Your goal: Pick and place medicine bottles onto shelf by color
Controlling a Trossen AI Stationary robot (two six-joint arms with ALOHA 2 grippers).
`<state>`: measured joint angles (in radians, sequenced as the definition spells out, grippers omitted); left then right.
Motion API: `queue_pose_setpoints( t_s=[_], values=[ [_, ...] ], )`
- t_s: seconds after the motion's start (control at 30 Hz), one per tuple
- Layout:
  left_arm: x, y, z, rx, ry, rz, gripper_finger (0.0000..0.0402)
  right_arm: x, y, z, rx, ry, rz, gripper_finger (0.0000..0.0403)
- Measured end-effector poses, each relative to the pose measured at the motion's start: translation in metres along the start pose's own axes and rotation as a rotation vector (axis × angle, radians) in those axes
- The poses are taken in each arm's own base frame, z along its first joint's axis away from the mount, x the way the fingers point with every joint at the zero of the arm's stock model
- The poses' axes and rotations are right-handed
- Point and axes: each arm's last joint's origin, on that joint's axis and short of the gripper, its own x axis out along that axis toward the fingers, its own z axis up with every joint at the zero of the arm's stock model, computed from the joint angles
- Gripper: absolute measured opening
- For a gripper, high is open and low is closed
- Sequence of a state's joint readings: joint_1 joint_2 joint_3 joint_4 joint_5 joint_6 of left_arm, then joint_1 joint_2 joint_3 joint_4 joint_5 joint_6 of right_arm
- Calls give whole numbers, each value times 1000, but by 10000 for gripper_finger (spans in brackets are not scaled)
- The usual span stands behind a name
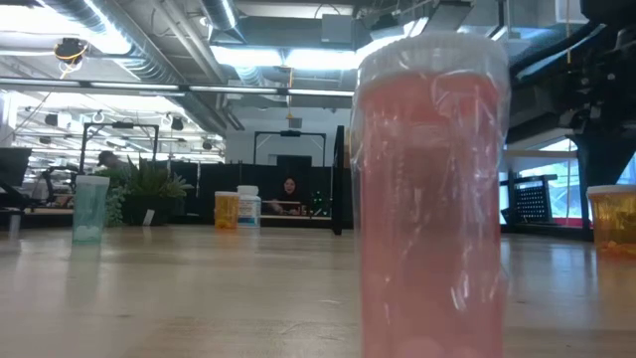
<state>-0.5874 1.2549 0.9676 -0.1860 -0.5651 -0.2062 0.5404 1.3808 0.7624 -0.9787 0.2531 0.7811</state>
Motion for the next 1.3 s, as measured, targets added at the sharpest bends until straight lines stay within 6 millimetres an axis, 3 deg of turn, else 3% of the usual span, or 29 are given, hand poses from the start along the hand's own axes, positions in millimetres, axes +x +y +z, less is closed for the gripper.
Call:
queue_pose_setpoints(
  t_s=[0.63, 1.3],
  values=[
    [0, 0, 0, 0, 0, -1, 0, 0, 0, 0, 23, 1, 0, 336],
    [0, 0, 0, 0, 0, 0, 0, 0, 2, 2, 32, -21, 25, 267]
  ],
)
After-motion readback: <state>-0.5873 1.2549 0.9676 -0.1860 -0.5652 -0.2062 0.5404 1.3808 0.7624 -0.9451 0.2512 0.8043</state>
